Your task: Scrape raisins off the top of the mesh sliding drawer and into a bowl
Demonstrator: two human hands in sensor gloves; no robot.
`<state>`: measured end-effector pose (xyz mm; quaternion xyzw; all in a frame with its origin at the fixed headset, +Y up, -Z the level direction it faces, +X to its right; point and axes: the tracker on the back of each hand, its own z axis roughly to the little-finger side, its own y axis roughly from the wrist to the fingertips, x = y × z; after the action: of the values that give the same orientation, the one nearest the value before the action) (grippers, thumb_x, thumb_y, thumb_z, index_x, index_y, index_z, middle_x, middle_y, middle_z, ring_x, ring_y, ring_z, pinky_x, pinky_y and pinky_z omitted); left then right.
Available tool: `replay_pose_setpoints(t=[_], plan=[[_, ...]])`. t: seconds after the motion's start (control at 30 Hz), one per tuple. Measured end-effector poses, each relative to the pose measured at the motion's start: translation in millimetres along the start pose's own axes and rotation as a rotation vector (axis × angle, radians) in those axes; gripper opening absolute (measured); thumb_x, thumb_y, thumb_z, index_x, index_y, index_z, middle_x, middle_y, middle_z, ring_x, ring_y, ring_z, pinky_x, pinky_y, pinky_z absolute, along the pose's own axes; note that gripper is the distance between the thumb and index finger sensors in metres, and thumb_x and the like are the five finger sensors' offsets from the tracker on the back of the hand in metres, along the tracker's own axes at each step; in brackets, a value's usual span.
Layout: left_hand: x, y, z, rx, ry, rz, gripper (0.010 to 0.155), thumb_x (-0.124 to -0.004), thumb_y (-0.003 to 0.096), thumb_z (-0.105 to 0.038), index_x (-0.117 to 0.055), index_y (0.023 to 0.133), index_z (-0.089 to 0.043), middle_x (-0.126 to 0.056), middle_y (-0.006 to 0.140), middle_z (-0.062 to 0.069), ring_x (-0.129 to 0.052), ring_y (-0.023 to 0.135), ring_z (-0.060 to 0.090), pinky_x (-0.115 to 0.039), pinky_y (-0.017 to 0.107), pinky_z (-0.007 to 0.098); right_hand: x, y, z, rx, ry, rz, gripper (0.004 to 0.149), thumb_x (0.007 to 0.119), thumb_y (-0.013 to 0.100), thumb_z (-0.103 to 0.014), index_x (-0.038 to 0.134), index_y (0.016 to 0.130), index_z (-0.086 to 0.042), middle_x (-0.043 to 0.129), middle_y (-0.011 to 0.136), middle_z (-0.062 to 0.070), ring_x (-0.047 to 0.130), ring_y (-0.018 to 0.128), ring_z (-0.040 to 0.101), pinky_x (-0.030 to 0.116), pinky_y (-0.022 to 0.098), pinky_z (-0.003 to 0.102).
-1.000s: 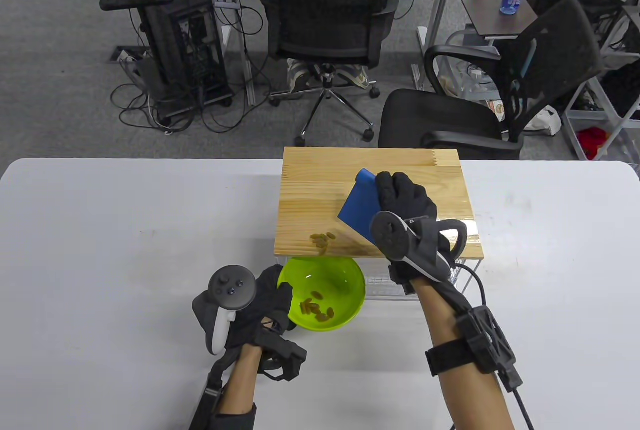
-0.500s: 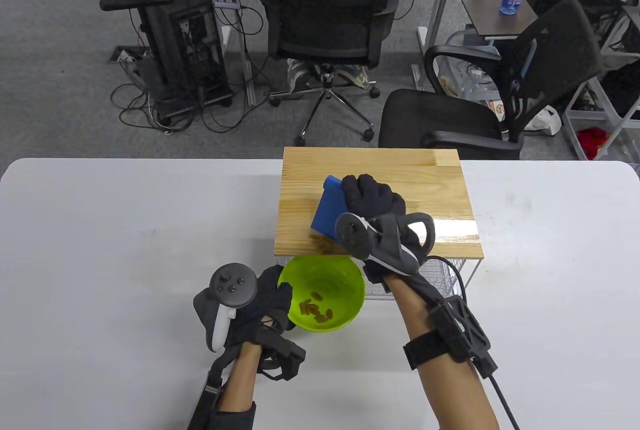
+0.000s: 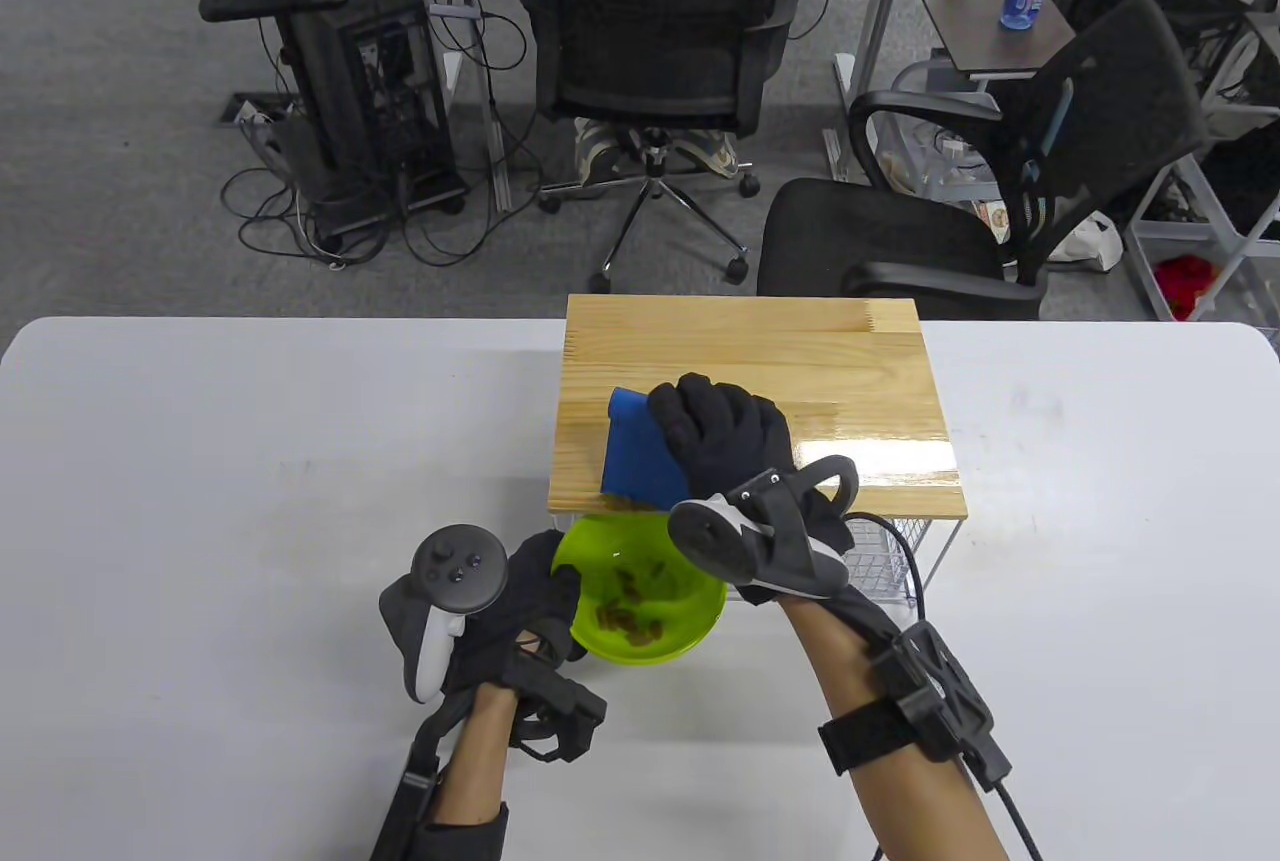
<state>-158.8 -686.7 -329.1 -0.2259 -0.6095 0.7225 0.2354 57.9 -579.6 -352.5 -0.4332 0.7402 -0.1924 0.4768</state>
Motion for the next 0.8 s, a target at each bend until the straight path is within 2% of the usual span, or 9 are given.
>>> replay_pose_setpoints(t=[0.17, 0.3, 0.43, 0.53, 0.57, 0.63, 0.7, 0.8], plan=[[1, -1, -2, -0.012, 0.021, 0.016, 0.049, -0.079, 0.0545, -0.026, -0.072, 0.100, -0.009, -0.092, 0.088, 0.018, -0.110, 0.020, 0.017, -0.096, 0.012, 0.021, -8, -23, 1, -0.017, 0.019, 0.074, 0.058, 0.078, 0.052, -0.016, 0.054, 0.105, -0.013, 0.058, 0.106, 0.016, 0.079, 0.090, 0.043, 0.070, 0.061, 0.064], [-7, -1, -7, -0.034, 0.074, 0.049, 0.055, -0.079, 0.0547, -0.026, -0.068, 0.105, -0.008, -0.091, 0.089, 0.018, -0.110, 0.021, 0.017, -0.096, 0.012, 0.021, -20, -50, 16, 0.067, 0.137, 0.194, 0.058, 0.078, 0.052, -0.016, 0.054, 0.106, -0.012, 0.058, 0.106, 0.017, 0.079, 0.088, 0.044, 0.071, 0.060, 0.063], [-13, -3, -12, -0.065, 0.121, 0.082, 0.054, -0.079, 0.0547, -0.026, -0.069, 0.105, -0.008, -0.091, 0.090, 0.017, -0.110, 0.021, 0.018, -0.095, 0.012, 0.022, -30, -80, 34, 0.132, 0.185, 0.284, 0.058, 0.078, 0.053, -0.017, 0.054, 0.106, -0.012, 0.058, 0.106, 0.018, 0.080, 0.088, 0.044, 0.072, 0.060, 0.063], [-21, -4, -16, -0.099, 0.146, 0.130, 0.054, -0.079, 0.0549, -0.026, -0.069, 0.105, -0.009, -0.091, 0.091, 0.016, -0.109, 0.022, 0.018, -0.095, 0.014, 0.022, -29, -101, 52, 0.231, 0.302, 0.351, 0.058, 0.078, 0.053, -0.017, 0.054, 0.106, -0.012, 0.058, 0.106, 0.018, 0.080, 0.088, 0.044, 0.072, 0.059, 0.063], [-23, -5, -17, -0.117, 0.155, 0.150, 0.054, -0.078, 0.0551, -0.026, -0.069, 0.105, -0.010, -0.091, 0.091, 0.016, -0.109, 0.022, 0.018, -0.095, 0.014, 0.022, -28, -102, 56, 0.258, 0.346, 0.377, 0.058, 0.078, 0.053, -0.016, 0.055, 0.106, -0.012, 0.058, 0.106, 0.018, 0.080, 0.088, 0.045, 0.072, 0.059, 0.063], [-26, -7, -22, -0.136, 0.176, 0.191, 0.053, -0.078, 0.0549, -0.026, -0.070, 0.105, -0.010, -0.091, 0.091, 0.016, -0.109, 0.022, 0.019, -0.095, 0.013, 0.023, -30, -106, 69, 0.292, 0.405, 0.325, 0.058, 0.078, 0.053, -0.016, 0.054, 0.106, -0.012, 0.057, 0.106, 0.018, 0.079, 0.088, 0.045, 0.071, 0.059, 0.063], [-24, -11, -27, -0.157, 0.185, 0.200, 0.052, -0.078, 0.0549, -0.026, -0.070, 0.104, -0.011, -0.092, 0.091, 0.016, -0.109, 0.022, 0.019, -0.095, 0.013, 0.023, -34, -109, 76, 0.319, 0.429, 0.385, 0.058, 0.078, 0.053, -0.016, 0.055, 0.106, -0.011, 0.058, 0.106, 0.019, 0.079, 0.087, 0.045, 0.072, 0.058, 0.063], [-15, -16, -32, -0.183, 0.152, 0.201, 0.052, -0.078, 0.0551, -0.026, -0.070, 0.104, -0.011, -0.092, 0.091, 0.016, -0.109, 0.022, 0.019, -0.095, 0.014, 0.023, -39, -111, 83, 0.353, 0.463, 0.397, 0.058, 0.078, 0.053, -0.016, 0.055, 0.106, -0.012, 0.058, 0.106, 0.019, 0.079, 0.088, 0.045, 0.072, 0.059, 0.063]])
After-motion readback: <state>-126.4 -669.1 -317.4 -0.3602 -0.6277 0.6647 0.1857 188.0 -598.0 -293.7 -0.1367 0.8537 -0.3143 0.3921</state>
